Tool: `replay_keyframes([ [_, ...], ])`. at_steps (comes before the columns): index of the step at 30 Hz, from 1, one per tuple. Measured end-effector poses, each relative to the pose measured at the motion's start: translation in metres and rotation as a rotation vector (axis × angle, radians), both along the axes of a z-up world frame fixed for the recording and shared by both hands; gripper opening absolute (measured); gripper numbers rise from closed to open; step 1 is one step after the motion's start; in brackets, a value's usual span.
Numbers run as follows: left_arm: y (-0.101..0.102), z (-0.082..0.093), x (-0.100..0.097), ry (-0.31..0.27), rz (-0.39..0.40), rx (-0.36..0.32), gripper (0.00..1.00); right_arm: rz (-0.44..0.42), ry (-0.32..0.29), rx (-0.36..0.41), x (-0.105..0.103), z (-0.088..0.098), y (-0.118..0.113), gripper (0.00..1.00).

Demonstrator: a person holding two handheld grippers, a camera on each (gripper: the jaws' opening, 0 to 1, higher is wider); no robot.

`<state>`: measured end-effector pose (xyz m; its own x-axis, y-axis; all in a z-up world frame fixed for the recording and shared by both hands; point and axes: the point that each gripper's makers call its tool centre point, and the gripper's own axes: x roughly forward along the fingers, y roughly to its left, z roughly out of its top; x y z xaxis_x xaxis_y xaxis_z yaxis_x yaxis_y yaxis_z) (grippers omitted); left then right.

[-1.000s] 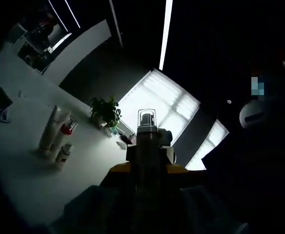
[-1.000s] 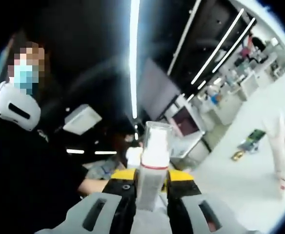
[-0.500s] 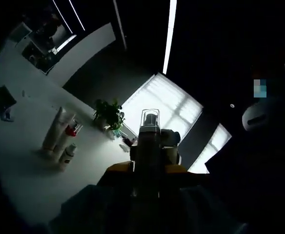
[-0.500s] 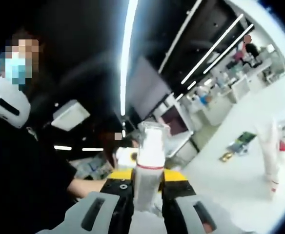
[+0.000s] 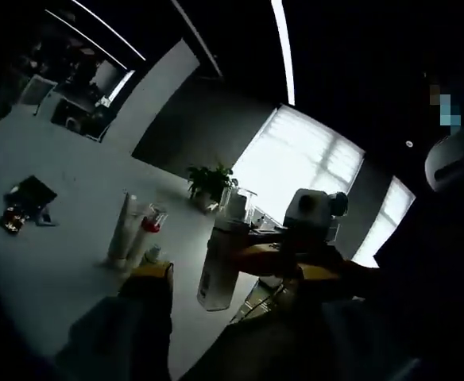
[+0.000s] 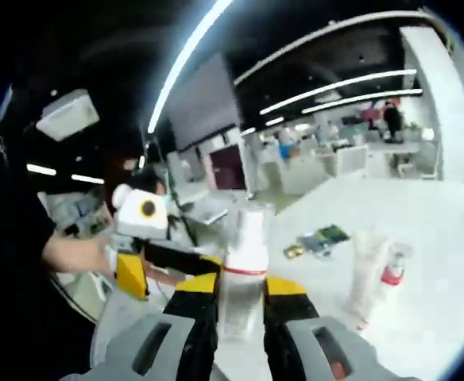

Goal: Arrange the skincare products in the storage area until every visible bottle or jar stands upright without overlapping.

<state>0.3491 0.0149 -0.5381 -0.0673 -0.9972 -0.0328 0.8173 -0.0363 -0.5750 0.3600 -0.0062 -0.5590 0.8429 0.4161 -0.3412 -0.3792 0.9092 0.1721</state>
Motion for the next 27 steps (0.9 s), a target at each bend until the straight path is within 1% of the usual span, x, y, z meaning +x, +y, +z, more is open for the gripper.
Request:
replay_keyframes([
  [2, -0.002, 0.001, 0.005, -0.036, 0.026, 0.021, 0.58, -0.017, 0.007, -0.018, 0.002, -0.001, 0.002, 0.13],
  [3, -0.004, 0.001, 0.009, -0.07, 0.049, 0.043, 0.59, -0.025, 0.01, -0.052, 0.003, -0.002, 0.004, 0.13],
  [5, -0.007, -0.002, 0.02, -0.109, 0.105, 0.09, 0.6, -0.039, 0.009, -0.096, 0.004, -0.004, 0.004, 0.13],
  [6, -0.008, -0.003, 0.026, -0.137, 0.142, 0.119, 0.59, -0.05, 0.012, -0.134, 0.005, -0.006, 0.003, 0.13],
  [8, -0.011, -0.002, 0.034, -0.157, 0.211, 0.145, 0.57, -0.062, 0.013, -0.184, 0.007, -0.01, 0.004, 0.13],
  [9, -0.012, -0.003, 0.035, -0.159, 0.228, 0.154, 0.55, -0.065, 0.021, -0.17, 0.007, -0.011, 0.006, 0.13],
  [11, -0.016, -0.001, 0.033, -0.195, 0.245, 0.156, 0.52, -0.092, 0.033, -0.131, 0.009, -0.014, 0.006, 0.13],
  [12, -0.017, -0.003, 0.032, -0.196, 0.251, 0.167, 0.51, -0.106, 0.038, -0.128, 0.009, -0.016, 0.004, 0.13],
  [15, -0.02, -0.006, 0.031, -0.185, 0.254, 0.183, 0.5, -0.132, 0.039, -0.14, 0.009, -0.018, 0.001, 0.13],
  [19, -0.022, -0.006, 0.029, -0.195, 0.275, 0.193, 0.46, -0.164, 0.028, -0.154, 0.009, -0.018, -0.004, 0.13],
  [21, -0.023, -0.006, 0.03, -0.218, 0.288, 0.204, 0.45, -0.167, 0.028, -0.164, 0.01, -0.018, -0.004, 0.13],
  [22, -0.024, -0.007, 0.03, -0.242, 0.293, 0.217, 0.44, -0.169, 0.029, -0.166, 0.009, -0.018, -0.004, 0.13],
  [23, -0.025, -0.007, 0.029, -0.251, 0.291, 0.226, 0.41, -0.171, 0.029, -0.163, 0.009, -0.018, -0.004, 0.13],
  [25, -0.026, -0.007, 0.029, -0.288, 0.294, 0.24, 0.37, -0.171, 0.025, -0.158, 0.01, -0.018, -0.002, 0.13],
  [27, -0.027, -0.007, 0.029, -0.283, 0.292, 0.245, 0.38, -0.172, 0.022, -0.161, 0.009, -0.017, -0.001, 0.13],
])
